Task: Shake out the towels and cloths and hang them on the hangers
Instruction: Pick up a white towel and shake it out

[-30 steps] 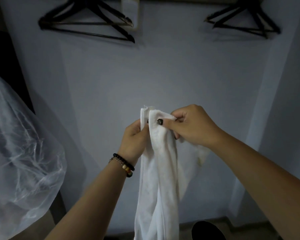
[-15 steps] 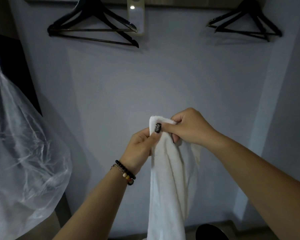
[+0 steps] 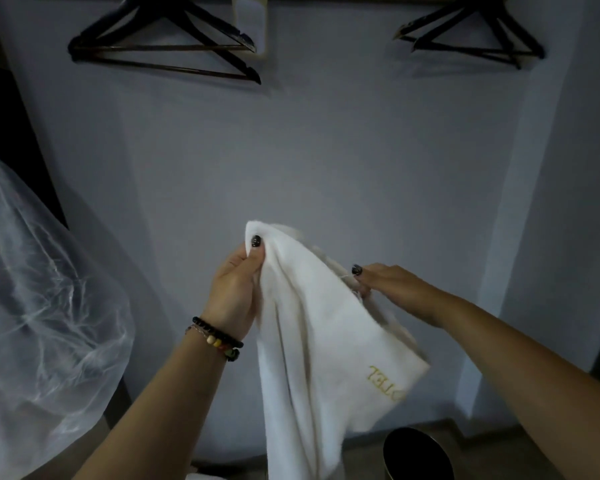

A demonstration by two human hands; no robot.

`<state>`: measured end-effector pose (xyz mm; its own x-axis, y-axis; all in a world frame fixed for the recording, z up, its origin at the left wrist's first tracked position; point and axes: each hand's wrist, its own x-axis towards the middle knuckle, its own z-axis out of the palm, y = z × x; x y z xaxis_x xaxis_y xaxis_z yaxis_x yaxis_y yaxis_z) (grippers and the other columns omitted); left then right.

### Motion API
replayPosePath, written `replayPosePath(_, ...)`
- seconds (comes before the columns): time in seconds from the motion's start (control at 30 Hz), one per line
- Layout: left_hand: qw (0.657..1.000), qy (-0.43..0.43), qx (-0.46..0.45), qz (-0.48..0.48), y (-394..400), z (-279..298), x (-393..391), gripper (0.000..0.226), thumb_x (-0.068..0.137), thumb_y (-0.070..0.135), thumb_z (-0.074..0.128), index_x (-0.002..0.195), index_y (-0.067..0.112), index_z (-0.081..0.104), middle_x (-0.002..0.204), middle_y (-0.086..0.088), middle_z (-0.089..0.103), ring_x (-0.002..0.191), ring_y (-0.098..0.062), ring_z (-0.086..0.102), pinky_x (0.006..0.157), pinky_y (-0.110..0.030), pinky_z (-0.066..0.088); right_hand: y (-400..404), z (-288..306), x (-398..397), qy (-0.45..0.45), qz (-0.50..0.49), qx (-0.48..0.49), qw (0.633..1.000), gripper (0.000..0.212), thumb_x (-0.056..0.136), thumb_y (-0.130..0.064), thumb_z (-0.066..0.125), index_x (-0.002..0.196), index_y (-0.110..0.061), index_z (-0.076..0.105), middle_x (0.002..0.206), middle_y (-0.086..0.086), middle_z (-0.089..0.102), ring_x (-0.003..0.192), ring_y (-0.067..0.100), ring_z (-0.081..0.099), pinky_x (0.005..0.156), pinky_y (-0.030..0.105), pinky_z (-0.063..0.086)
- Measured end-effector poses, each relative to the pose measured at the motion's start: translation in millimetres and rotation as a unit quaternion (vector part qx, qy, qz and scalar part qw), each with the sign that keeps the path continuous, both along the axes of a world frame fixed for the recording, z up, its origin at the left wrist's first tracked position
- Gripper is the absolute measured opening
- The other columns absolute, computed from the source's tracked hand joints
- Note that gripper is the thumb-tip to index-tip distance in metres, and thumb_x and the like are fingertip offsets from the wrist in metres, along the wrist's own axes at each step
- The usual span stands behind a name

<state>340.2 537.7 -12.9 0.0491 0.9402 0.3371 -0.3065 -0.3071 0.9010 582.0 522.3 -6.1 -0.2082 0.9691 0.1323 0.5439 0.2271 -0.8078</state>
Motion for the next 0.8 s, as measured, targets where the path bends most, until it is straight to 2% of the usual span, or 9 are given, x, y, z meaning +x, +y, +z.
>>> replayPosePath(0.07, 1.0, -0.002, 0.0, 0.015, 2.5, 1.7, -3.2, 0.029, 0.101, 0.02, 0.042, 0.097, 0.007, 0.067, 0.089, -0.007, 0.073, 0.084, -0.02, 0.068, 0.072, -0.03, 0.057, -1.7, -17.2, 7.9, 0.057, 0.033, -0.083, 0.994, 0.053, 0.086, -0.06, 0.05, 0.067, -0.018, 0.076, 0.08, -0.015, 0.071, 0.081, 0.006, 0.065, 0.071, 0.012, 0.045)
replayPosePath(0.13, 1.0, -0.007, -0.007, 0.026, 5.2, 1.7, -6.3, 0.029, 0.102, 0.021, 0.042, 0.094, 0.008, 0.067, 0.086, -0.005, 0.073, 0.082, -0.019, 0.068, 0.073, -0.03, 0.057, -0.7, -36.8, 10.0, 0.058, 0.066, -0.14, 0.986, 0.043, 0.087, -0.054, 0.059, 0.082, -0.016, 0.079, 0.091, -0.003, 0.075, 0.09, 0.019, 0.069, 0.078, 0.022, 0.05)
replayPosePath(0.23, 0.999, 0.001, -0.015, 0.046, 10.1, 0.0, -9.6, 0.03, 0.102, 0.024, 0.043, 0.089, 0.01, 0.066, 0.081, -0.003, 0.073, 0.078, -0.017, 0.069, 0.071, -0.031, 0.056, -1.8, -53.9, 7.4, 0.041, 0.107, -0.157, 0.981, 0.058, 0.061, -0.067, 0.072, 0.092, -0.018, 0.077, 0.105, 0.008, 0.072, 0.096, 0.023, 0.067, 0.087, 0.034, 0.05)
replayPosePath(0.4, 0.993, 0.017, -0.023, 0.117, 19.4, 4.2, -21.9, 0.029, 0.102, 0.027, 0.045, 0.09, 0.012, 0.067, 0.083, -0.002, 0.074, 0.08, -0.018, 0.07, 0.072, -0.034, 0.055, 3.8, -54.6, 8.6, -0.025, 0.132, -0.113, 0.984, 0.065, 0.049, -0.072, 0.073, 0.101, -0.034, 0.071, 0.11, 0.0, 0.066, 0.093, 0.015, 0.062, 0.08, 0.027, 0.05)
replayPosePath(0.53, 0.983, 0.005, -0.043, 0.179, 26.7, 9.5, -33.7, 0.028, 0.1, 0.033, 0.047, 0.098, 0.012, 0.067, 0.094, -0.003, 0.072, 0.086, -0.017, 0.069, 0.072, -0.03, 0.055, 3.9, -71.0, 1.1, -0.12, 0.159, -0.117, 0.973, 0.059, 0.06, -0.059, 0.08, 0.11, -0.039, 0.058, 0.122, -0.006, 0.059, 0.107, 0.014, 0.062, 0.083, 0.016, 0.048)
replayPosePath(0.63, 0.978, -0.008, -0.051, 0.201, 29.8, 12.5, -38.9, 0.026, 0.1, 0.033, 0.048, 0.1, 0.013, 0.066, 0.093, -0.001, 0.072, 0.082, -0.013, 0.069, 0.063, -0.023, 0.054, 8.0, -75.1, -6.8, -0.108, 0.122, -0.063, 0.985, 0.045, 0.066, -0.048, 0.082, 0.104, -0.026, 0.07, 0.103, -0.008, 0.07, 0.092, 0.007, 0.066, 0.082, 0.02, 0.052)
replayPosePath(0.7, 0.977, -0.009, -0.051, 0.209, 30.7, 12.4, -42.5, 0.026, 0.1, 0.032, 0.049, 0.098, 0.012, 0.066, 0.092, -0.002, 0.071, 0.08, -0.013, 0.069, 0.066, -0.025, 0.055, 17.1, -70.8, -9.4, -0.133, 0.051, 0.011, 0.99, 0.035, 0.07, -0.046, 0.082, 0.079, -0.014, 0.072, 0.069, -0.009, 0.064, 0.059, -0.002, 0.056, 0.059, 0.016, 0.044)
replayPosePath(0.73, 0.975, 0.0, -0.049, 0.215, 31.4, 11.5, -45.7, 0.027, 0.1, 0.032, 0.048, 0.097, 0.011, 0.066, 0.092, -0.003, 0.07, 0.08, -0.014, 0.068, 0.067, -0.026, 0.055, 22.8, -66.4, -8.6, -0.15, 0.013, 0.047, 0.987, 0.042, 0.071, -0.048, 0.08, 0.068, -0.008, 0.068, 0.06, -0.007, 0.055, 0.051, 0.0, 0.047, 0.051, 0.017, 0.036)
replayPosePath(0.8, 0.971, 0.033, -0.048, 0.233, 33.6, 8.5, -54.7, 0.027, 0.1, 0.03, 0.046, 0.094, 0.011, 0.065, 0.085, -0.001, 0.068, 0.078, -0.016, 0.065, 0.068, -0.026, 0.054, 34.1, -53.0, -2.0, -0.172, -0.033, 0.101, 0.979, 0.051, 0.074, -0.048, 0.078, 0.062, -0.001, 0.063, 0.055, 0.002, 0.054, 0.052, 0.006, 0.048, 0.049, 0.021, 0.033)
